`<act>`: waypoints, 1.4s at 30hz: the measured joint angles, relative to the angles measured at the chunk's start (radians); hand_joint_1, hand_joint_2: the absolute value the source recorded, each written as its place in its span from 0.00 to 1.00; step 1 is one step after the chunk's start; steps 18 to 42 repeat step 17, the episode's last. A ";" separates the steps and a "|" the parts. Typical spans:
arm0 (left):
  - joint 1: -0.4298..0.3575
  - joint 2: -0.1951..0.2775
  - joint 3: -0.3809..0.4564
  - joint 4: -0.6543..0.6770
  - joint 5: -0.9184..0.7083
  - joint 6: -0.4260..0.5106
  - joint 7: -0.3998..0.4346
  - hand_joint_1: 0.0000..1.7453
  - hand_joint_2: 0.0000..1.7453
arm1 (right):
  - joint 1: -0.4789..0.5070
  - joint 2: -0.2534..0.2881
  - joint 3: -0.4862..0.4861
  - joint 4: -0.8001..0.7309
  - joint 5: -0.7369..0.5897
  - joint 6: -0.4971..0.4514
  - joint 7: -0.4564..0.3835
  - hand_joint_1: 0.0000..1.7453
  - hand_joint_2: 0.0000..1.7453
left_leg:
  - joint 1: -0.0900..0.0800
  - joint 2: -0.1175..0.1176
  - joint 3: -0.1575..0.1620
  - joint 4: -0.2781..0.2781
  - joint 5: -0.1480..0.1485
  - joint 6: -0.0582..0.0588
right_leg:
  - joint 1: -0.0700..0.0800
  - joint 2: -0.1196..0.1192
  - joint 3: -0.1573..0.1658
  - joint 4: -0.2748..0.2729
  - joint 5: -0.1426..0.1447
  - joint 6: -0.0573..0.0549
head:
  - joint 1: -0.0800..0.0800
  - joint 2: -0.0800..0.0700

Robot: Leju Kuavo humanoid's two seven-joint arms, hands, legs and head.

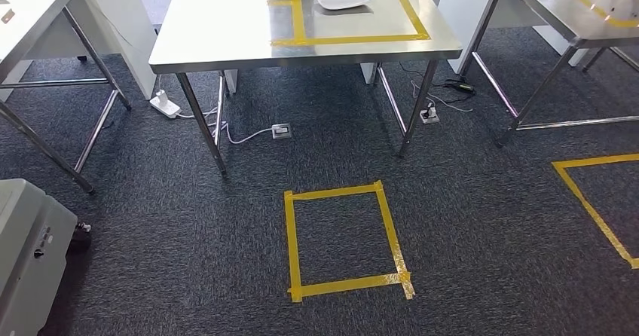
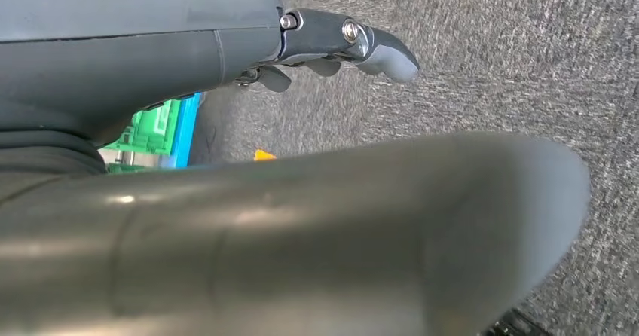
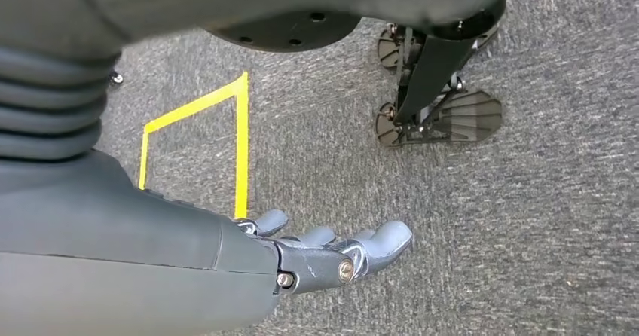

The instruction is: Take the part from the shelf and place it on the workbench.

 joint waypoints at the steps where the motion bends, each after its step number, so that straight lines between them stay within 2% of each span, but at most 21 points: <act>1: 0.001 0.002 -0.004 -0.005 0.003 0.000 0.000 0.00 0.00 | 0.002 -0.001 0.000 -0.001 -0.001 0.000 -0.001 0.00 0.00 | 0.000 0.000 0.000 0.000 0.000 0.000 | 0.000 0.000 0.000 0.000 0.000 0.000 | 0.000 0.000; 2: 0.002 0.003 -0.007 -0.009 0.004 0.000 0.000 0.00 0.00 | 0.004 -0.002 0.001 -0.001 -0.001 0.000 -0.001 0.00 0.00 | 0.001 0.000 0.000 0.000 0.000 0.000 | 0.001 0.000 0.000 0.001 0.000 0.000 | 0.000 0.000; 6: 0.004 0.006 -0.014 -0.019 0.004 0.000 0.000 0.00 0.00 | 0.011 -0.004 0.003 -0.004 -0.002 0.000 -0.001 0.00 1.00 | 0.000 0.001 0.003 0.003 0.000 -0.001 | 0.000 0.001 -0.002 0.001 0.000 0.000 | 0.000 0.000; 9: -0.010 0.010 -0.016 -0.048 0.004 0.000 0.028 0.00 0.00 | 0.036 -0.004 0.004 0.007 -0.002 0.001 -0.001 0.00 1.00 | -0.005 0.005 0.008 0.007 0.000 0.009 | -0.004 0.004 -0.005 -0.003 0.004 0.009 | 0.000 0.000; 11: -0.050 0.011 -0.017 -0.114 0.004 0.000 0.107 0.00 0.00 | 0.073 -0.006 0.004 0.056 -0.002 0.001 0.000 0.00 1.00 | 0.002 -0.004 0.007 -0.007 0.010 0.017 | -0.003 0.002 -0.004 0.006 -0.002 0.016 | -0.001 0.000; 13: -0.107 0.012 -0.019 -0.189 0.004 0.000 0.135 0.00 0.00 | 0.122 -0.008 0.004 0.120 -0.003 0.001 0.003 0.00 1.00 | 0.011 -0.026 0.006 -0.019 0.022 0.023 | -0.004 0.005 -0.028 0.070 -0.047 0.022 | 0.000 0.000; 15: -0.147 0.012 -0.022 -0.238 0.003 0.000 0.083 0.00 0.00 | 0.170 -0.010 0.004 0.164 -0.003 0.001 0.006 0.00 1.00 | 0.011 -0.045 -0.001 -0.017 0.025 0.024 | -0.009 0.012 -0.091 0.200 -0.120 0.027 | 0.000 0.000; 16: -0.156 0.014 -0.023 -0.253 0.003 0.000 0.053 0.00 0.00 | 0.186 -0.012 0.004 0.178 -0.003 0.001 0.006 0.00 1.00 | 0.012 -0.048 -0.004 -0.015 0.026 0.021 | -0.012 0.013 -0.120 0.256 -0.143 0.030 | 0.000 0.000; 17: -0.160 0.014 -0.024 -0.260 0.003 0.000 0.038 0.00 0.00 | 0.194 -0.013 0.004 0.185 -0.003 0.001 0.006 0.00 1.00 | 0.012 -0.050 -0.005 -0.014 0.026 0.020 | -0.013 0.014 -0.137 0.287 -0.155 0.032 | 0.000 0.000; 42: -0.160 0.014 -0.024 -0.260 0.003 0.000 0.038 0.00 0.00 | 0.194 -0.013 0.004 0.185 -0.003 0.001 0.006 0.00 1.00 | 0.012 -0.050 -0.005 -0.014 0.026 0.020 | -0.013 0.014 -0.137 0.287 -0.155 0.032 | 0.000 0.000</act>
